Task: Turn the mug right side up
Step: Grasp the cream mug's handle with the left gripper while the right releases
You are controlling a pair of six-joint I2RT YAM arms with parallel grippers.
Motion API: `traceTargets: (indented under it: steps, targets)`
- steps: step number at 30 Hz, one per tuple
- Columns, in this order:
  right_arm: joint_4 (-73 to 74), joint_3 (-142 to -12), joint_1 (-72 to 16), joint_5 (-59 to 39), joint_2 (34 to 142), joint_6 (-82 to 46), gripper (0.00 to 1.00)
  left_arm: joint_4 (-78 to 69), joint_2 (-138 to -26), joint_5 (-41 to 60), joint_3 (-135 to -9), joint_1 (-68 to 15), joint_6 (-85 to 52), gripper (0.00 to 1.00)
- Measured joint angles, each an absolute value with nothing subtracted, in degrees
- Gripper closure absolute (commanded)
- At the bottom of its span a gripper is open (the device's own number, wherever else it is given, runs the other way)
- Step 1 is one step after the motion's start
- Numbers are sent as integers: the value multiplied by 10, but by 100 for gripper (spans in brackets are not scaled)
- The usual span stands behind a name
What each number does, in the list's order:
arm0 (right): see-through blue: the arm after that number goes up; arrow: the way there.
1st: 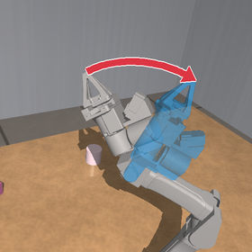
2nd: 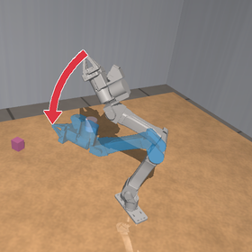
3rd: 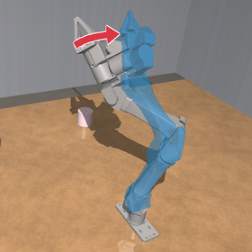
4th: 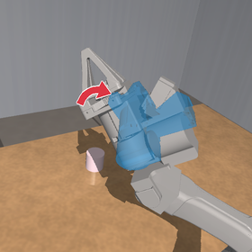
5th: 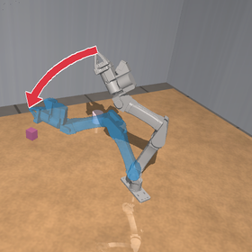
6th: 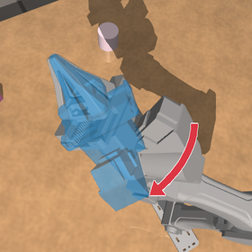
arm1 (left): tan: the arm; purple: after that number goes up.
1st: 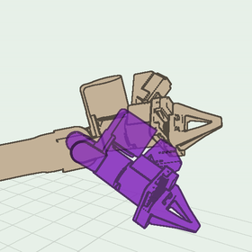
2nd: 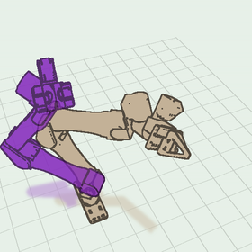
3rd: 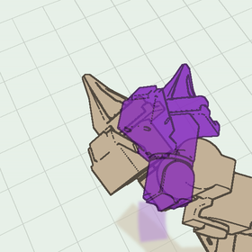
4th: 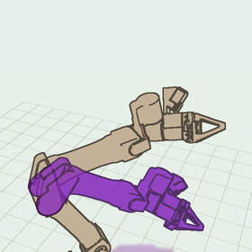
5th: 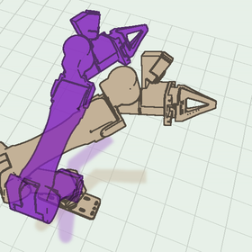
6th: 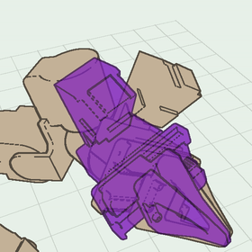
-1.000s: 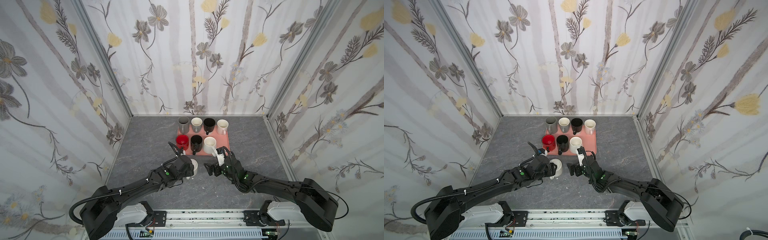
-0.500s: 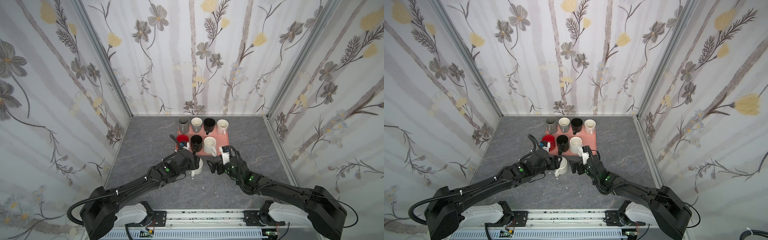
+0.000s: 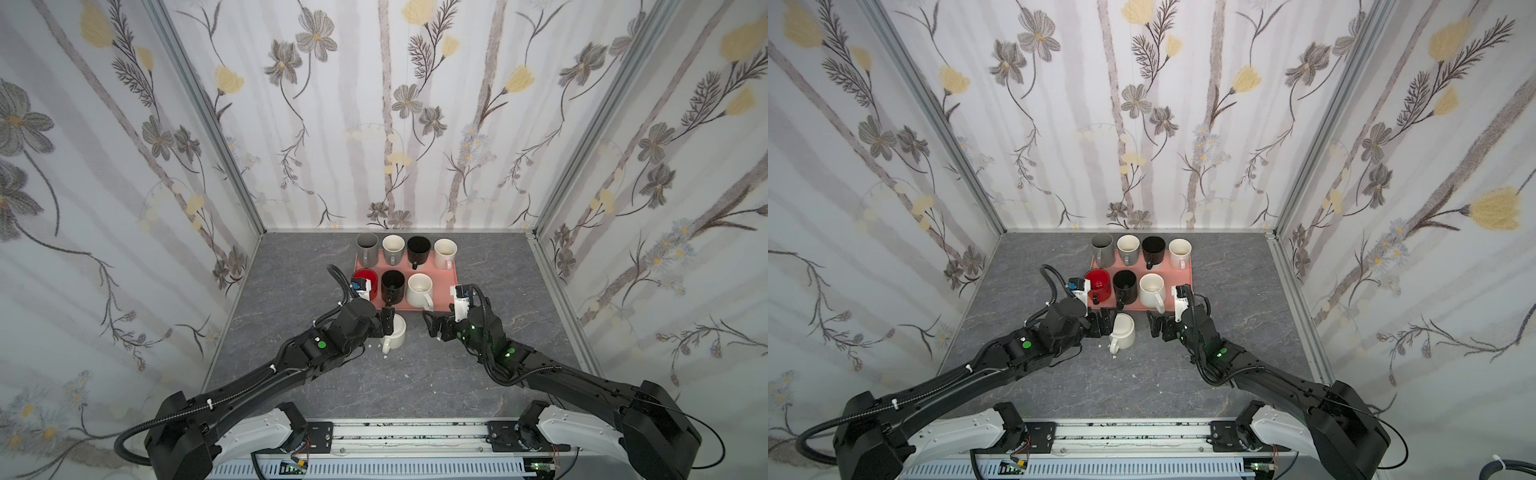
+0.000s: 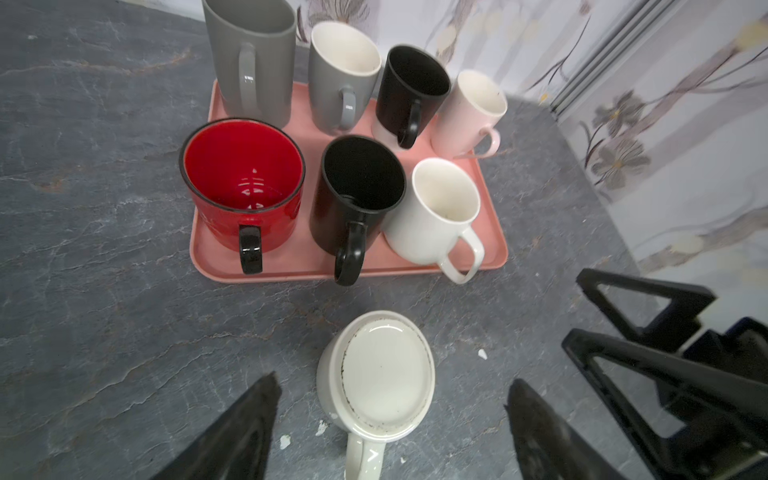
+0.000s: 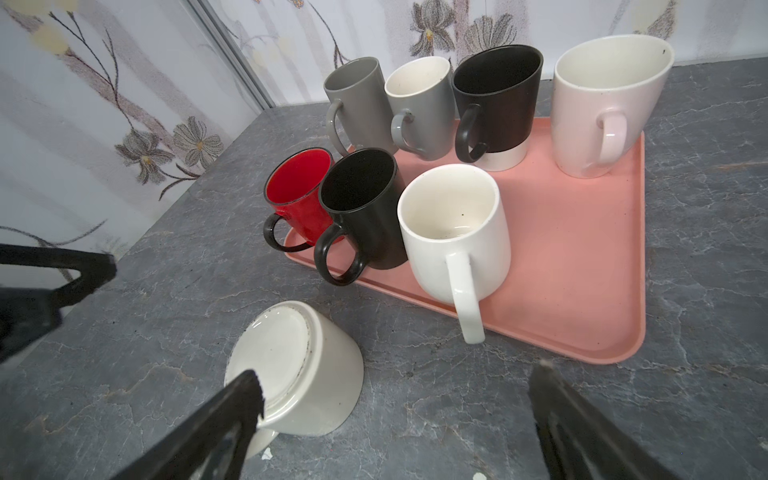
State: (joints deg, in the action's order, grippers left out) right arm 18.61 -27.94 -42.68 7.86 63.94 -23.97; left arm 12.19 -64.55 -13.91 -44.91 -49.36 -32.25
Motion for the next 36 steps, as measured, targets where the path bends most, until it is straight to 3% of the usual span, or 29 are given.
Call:
traceTargets:
  steps: [4,9,15,23,27,36]
  targets:
    - [180,-278,-412,78,638,-239,0,171,-694,-145,-465,-537,-312,29]
    - [178,-269,-392,64,639,-251,0,202,-719,-149,-465,-577,-302,50]
    - [180,-262,-376,32,642,-267,0,213,-762,-147,-465,-590,-299,63]
    - [180,-259,-367,19,639,-276,0,237,-828,-150,-492,-592,-298,59]
    - [181,-256,-364,17,635,-276,0,246,-848,-163,-498,-592,-300,68]
    - [183,-255,-359,5,633,-280,0,242,-872,-197,-507,-592,-297,71]
